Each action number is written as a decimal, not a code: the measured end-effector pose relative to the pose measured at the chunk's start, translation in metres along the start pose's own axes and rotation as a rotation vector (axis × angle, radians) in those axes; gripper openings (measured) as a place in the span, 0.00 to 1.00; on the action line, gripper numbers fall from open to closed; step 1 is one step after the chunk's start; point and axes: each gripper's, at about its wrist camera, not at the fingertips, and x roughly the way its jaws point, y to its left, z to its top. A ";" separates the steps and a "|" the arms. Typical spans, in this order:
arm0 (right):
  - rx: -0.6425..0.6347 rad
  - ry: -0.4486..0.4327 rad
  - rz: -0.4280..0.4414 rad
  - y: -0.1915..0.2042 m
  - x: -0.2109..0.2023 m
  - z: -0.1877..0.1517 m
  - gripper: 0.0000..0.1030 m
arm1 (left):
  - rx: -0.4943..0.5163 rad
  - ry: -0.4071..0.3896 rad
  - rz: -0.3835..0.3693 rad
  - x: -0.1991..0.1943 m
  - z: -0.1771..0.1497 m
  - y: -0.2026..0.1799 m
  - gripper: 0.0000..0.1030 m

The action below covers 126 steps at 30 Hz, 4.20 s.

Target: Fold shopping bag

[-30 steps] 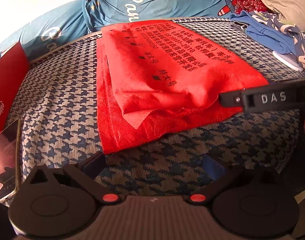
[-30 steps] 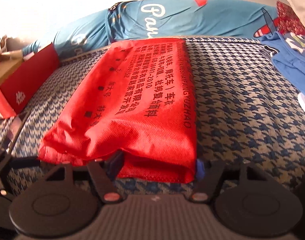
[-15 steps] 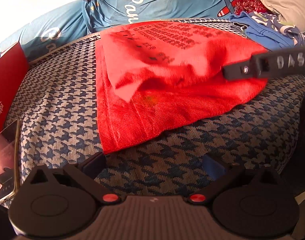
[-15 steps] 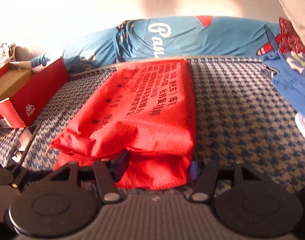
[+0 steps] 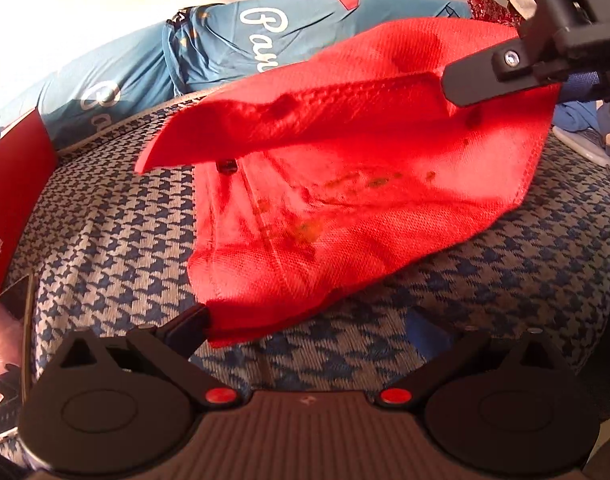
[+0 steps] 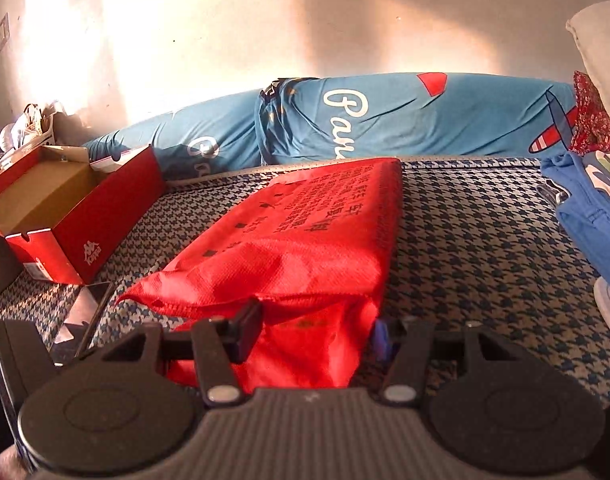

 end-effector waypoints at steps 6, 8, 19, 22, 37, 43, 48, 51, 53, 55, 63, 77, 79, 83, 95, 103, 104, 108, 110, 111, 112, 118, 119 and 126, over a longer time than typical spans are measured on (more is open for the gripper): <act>-0.013 0.041 -0.044 -0.002 0.005 -0.007 0.74 | 0.005 -0.005 -0.001 0.001 0.000 0.002 1.00; -0.021 0.037 -0.054 -0.003 0.003 -0.006 0.77 | 0.001 -0.003 -0.003 0.001 0.001 0.003 1.00; -0.079 0.019 -0.042 0.005 -0.009 0.006 0.86 | -0.018 0.010 -0.010 -0.001 0.003 0.002 1.00; -0.106 0.033 -0.021 0.010 0.005 0.005 0.80 | -0.024 0.012 -0.015 -0.002 0.002 0.003 1.00; -0.160 0.181 0.033 0.023 0.097 -0.001 0.54 | -0.039 0.014 -0.024 -0.004 0.002 0.005 1.00; -0.170 0.207 0.102 0.035 0.102 0.003 0.56 | -0.044 0.013 -0.028 -0.003 0.003 0.005 1.00; -0.234 0.206 0.163 0.040 0.081 0.009 0.65 | -0.045 0.014 -0.030 -0.004 0.005 0.004 1.00; -0.301 0.237 0.180 0.042 0.069 0.008 0.68 | -0.042 0.016 -0.030 -0.005 0.004 0.003 1.00; -0.318 0.257 0.195 0.043 0.064 0.004 0.73 | -0.038 0.018 -0.031 -0.007 0.004 0.003 1.00; -0.312 0.276 0.218 0.044 0.061 0.002 0.77 | -0.029 0.020 -0.031 -0.010 0.002 0.002 1.00; -0.368 0.318 0.307 0.062 0.067 -0.006 0.87 | -0.004 0.026 -0.038 -0.017 -0.002 0.000 1.00; -0.320 0.320 0.302 0.058 0.085 -0.011 0.21 | -0.016 0.031 -0.048 -0.017 -0.002 0.001 1.00; -0.328 0.309 0.308 0.062 0.084 -0.008 0.19 | -0.017 0.030 -0.049 -0.018 -0.004 0.001 1.00; -0.303 0.298 0.344 0.065 0.083 0.000 0.19 | -0.017 0.031 -0.049 -0.018 -0.004 0.001 1.00; -0.303 0.299 0.434 0.083 0.102 0.014 0.20 | -0.018 0.031 -0.048 -0.015 -0.004 0.001 1.00; -0.313 0.360 0.438 0.087 0.129 -0.006 0.24 | -0.021 0.031 -0.049 -0.012 -0.004 0.004 1.00; -0.307 0.360 0.442 0.086 0.130 -0.007 0.25 | -0.021 0.031 -0.049 -0.011 -0.004 0.004 1.00; -0.315 0.355 0.452 0.087 0.129 -0.010 0.30 | -0.020 0.031 -0.047 -0.011 -0.004 0.005 1.00; -0.326 0.354 0.452 0.090 0.128 -0.011 0.33 | -0.021 0.031 -0.048 -0.011 -0.004 0.006 1.00; -0.328 0.354 0.453 0.090 0.127 -0.012 0.34 | -0.022 0.031 -0.049 -0.011 -0.004 0.007 1.00; -0.326 0.354 0.455 0.090 0.127 -0.012 0.36 | -0.018 0.031 -0.049 -0.014 -0.008 0.002 1.00; -0.256 0.370 0.499 0.084 0.120 -0.008 0.69 | -0.014 0.030 -0.047 -0.015 -0.014 -0.008 1.00; -0.252 0.370 0.507 0.083 0.117 -0.007 0.71 | -0.014 0.030 -0.047 -0.015 -0.015 -0.008 1.00; -0.269 0.282 0.448 0.078 0.097 0.007 0.71 | -0.015 0.030 -0.048 -0.013 -0.018 -0.014 1.00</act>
